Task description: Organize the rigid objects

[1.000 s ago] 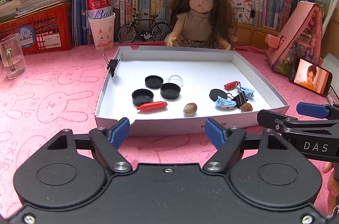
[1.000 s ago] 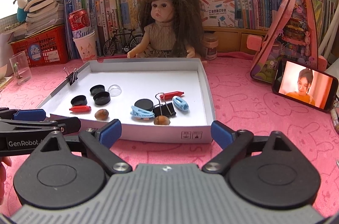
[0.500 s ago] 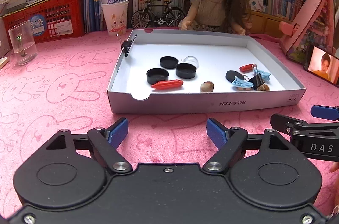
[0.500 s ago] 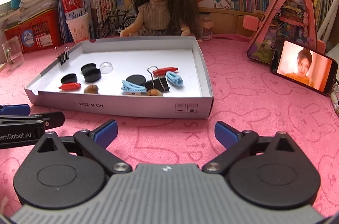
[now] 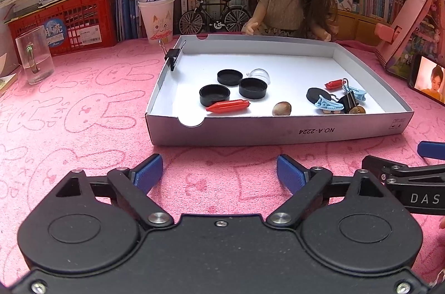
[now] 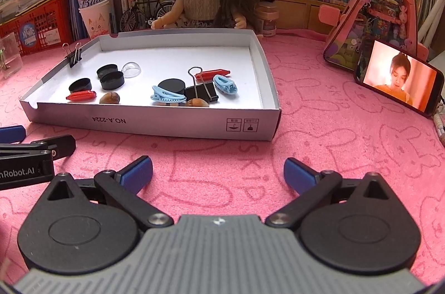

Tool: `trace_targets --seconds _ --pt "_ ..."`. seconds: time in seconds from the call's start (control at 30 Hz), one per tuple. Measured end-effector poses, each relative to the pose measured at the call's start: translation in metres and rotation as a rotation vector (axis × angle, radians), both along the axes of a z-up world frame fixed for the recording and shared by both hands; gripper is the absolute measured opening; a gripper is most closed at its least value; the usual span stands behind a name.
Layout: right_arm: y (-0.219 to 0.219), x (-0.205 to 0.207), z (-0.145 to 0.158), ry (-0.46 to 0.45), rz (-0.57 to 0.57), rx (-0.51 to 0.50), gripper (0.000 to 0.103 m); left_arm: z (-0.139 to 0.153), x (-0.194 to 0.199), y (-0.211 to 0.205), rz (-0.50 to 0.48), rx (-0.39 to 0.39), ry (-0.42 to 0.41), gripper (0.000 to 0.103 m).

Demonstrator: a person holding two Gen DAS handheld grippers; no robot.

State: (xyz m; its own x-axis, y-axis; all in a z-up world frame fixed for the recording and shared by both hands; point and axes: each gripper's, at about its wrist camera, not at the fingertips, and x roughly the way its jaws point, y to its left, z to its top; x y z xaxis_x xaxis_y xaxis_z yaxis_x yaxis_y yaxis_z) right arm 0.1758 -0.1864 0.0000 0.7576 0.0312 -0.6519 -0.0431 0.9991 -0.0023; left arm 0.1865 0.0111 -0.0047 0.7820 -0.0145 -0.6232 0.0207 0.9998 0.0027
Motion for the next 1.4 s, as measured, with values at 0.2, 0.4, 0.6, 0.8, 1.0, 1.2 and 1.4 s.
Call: trace_targets --seconds 0.2,0.4,0.6,0.8,1.0,1.2,1.4 --pt "0.0006 0.0004 0.0 0.001 0.0 -0.002 0.103 -0.001 0.0011 0.0016 0.01 0.001 0.005 0.093" --pt "0.0003 0.0004 0.0001 0.001 0.0 -0.002 0.103 -0.0017 0.0024 0.0021 0.024 0.003 0.014 0.1" --pt "0.0 0.0004 0.0002 0.001 0.0 -0.002 0.103 -0.0024 0.0031 0.003 0.031 0.004 0.019 0.102" --pt "0.0004 0.0004 0.0 0.001 0.0 -0.002 0.103 -0.0023 0.0031 0.0029 0.031 0.003 0.019 0.102" --pt "0.0003 0.0004 0.0 0.001 0.0 -0.002 0.103 -0.0023 0.0032 0.0031 0.031 0.003 0.019 0.102" --pt "0.0002 0.0005 0.0001 0.001 0.0 -0.002 0.103 -0.0023 0.0032 0.003 0.031 0.003 0.019 0.102" --pt "0.0006 0.0005 -0.0002 0.001 0.0 -0.002 0.103 -0.0024 0.0032 0.003 0.031 0.003 0.019 0.103"
